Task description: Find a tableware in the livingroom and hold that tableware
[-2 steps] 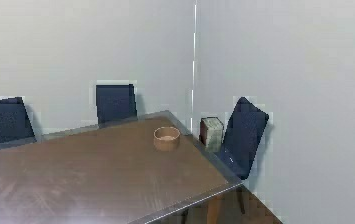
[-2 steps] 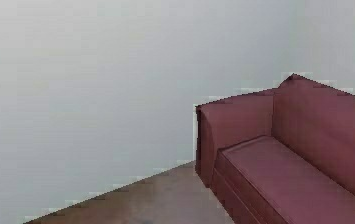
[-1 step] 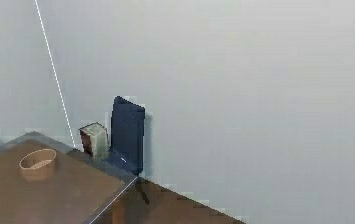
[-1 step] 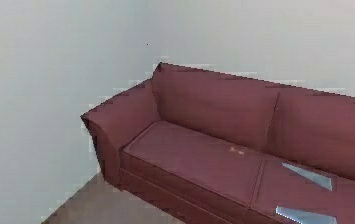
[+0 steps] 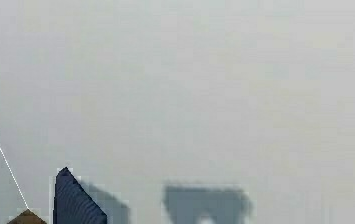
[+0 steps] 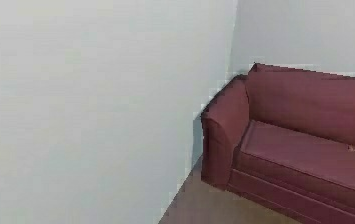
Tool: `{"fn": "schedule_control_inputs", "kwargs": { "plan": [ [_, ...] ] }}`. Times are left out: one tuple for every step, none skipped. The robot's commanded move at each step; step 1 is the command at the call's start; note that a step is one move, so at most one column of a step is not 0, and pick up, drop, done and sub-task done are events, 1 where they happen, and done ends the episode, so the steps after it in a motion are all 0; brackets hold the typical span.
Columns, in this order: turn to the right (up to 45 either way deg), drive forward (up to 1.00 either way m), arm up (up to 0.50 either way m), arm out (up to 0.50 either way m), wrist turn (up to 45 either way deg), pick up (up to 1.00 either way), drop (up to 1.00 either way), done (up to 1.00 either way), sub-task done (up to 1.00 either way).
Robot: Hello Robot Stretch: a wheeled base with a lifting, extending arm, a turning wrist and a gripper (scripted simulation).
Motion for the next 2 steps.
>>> {"fn": "schedule_control_inputs", "kwargs": {
  "plan": [
    [-6.0, 0.00, 0.00, 0.00, 0.0, 0.00, 0.00, 0.00, 0.00],
    [0.0, 0.20, 0.00, 0.00, 0.0, 0.00, 0.00, 0.00, 0.00]
  ]
}}
